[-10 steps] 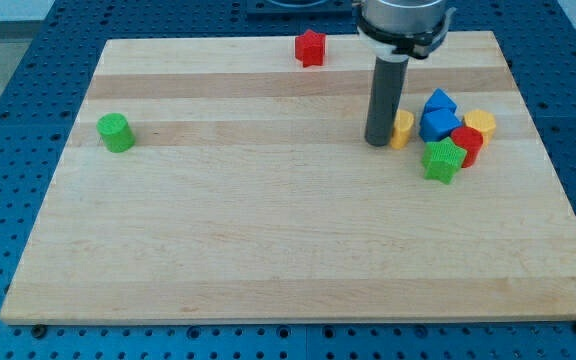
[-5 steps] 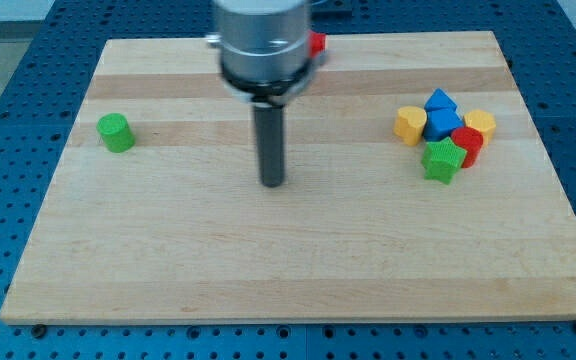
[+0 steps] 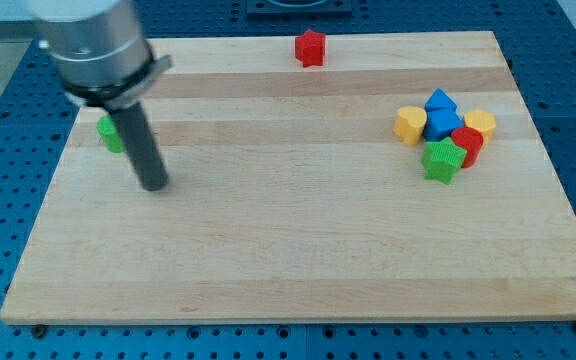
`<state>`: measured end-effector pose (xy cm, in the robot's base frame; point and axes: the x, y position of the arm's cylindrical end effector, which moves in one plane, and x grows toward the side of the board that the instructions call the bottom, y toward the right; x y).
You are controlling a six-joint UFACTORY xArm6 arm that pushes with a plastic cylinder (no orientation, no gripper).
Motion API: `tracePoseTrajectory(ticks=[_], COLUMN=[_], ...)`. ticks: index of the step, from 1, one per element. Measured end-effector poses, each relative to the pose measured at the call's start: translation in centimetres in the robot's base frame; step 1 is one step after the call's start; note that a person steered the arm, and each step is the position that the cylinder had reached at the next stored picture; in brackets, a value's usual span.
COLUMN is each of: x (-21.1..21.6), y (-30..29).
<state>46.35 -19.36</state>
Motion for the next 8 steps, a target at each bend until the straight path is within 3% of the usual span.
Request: tracePoseTrajectory(ticks=[2, 3, 8], x=[-4.2, -6.7, -8.4], y=[-8.2, -9.2, 3.4])
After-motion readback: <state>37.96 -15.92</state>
